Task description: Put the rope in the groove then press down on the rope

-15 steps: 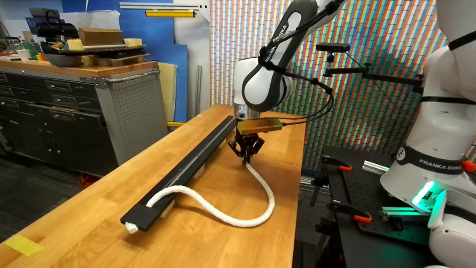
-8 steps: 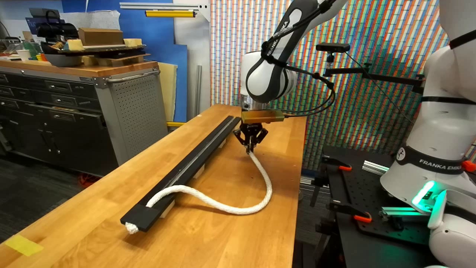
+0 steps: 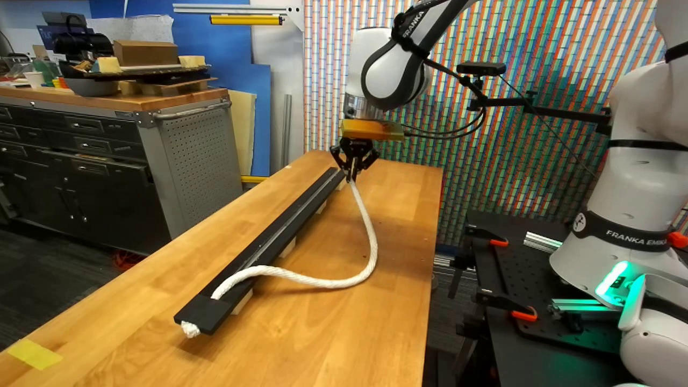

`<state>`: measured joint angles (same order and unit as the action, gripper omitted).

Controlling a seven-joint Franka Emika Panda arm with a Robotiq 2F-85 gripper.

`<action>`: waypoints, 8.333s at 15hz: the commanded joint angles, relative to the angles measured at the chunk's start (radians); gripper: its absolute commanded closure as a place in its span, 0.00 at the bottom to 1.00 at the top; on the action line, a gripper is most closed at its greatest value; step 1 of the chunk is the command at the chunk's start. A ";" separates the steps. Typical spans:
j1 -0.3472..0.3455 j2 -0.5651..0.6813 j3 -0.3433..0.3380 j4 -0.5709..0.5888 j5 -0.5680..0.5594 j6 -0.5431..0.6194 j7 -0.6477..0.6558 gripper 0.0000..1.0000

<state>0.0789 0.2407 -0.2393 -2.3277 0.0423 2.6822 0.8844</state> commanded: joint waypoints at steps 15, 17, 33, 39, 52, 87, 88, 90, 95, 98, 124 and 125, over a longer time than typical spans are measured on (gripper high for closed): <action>-0.026 -0.067 0.034 0.349 -0.298 -0.314 0.514 0.93; -0.026 -0.069 0.034 0.376 -0.322 -0.337 0.558 0.93; -0.058 0.003 0.031 0.532 -0.379 -0.283 0.783 0.97; -0.077 0.072 0.009 0.558 -0.374 -0.211 0.795 0.97; -0.090 0.060 -0.008 0.456 -0.367 -0.119 0.793 0.97; -0.166 0.256 -0.061 0.417 -0.214 -0.031 0.708 0.97; -0.171 0.266 -0.056 0.422 -0.196 -0.032 0.689 0.97; -0.181 0.284 -0.043 0.428 -0.163 -0.034 0.648 0.97; -0.188 0.331 -0.038 0.460 -0.104 -0.044 0.581 0.97; -0.187 0.356 -0.044 0.487 -0.088 -0.050 0.567 0.97; -0.201 0.480 -0.062 0.627 -0.068 -0.177 0.546 0.97; -0.200 0.483 -0.063 0.632 -0.069 -0.174 0.547 0.97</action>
<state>-0.1053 0.6929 -0.3019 -1.7548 -0.0483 2.5313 1.4679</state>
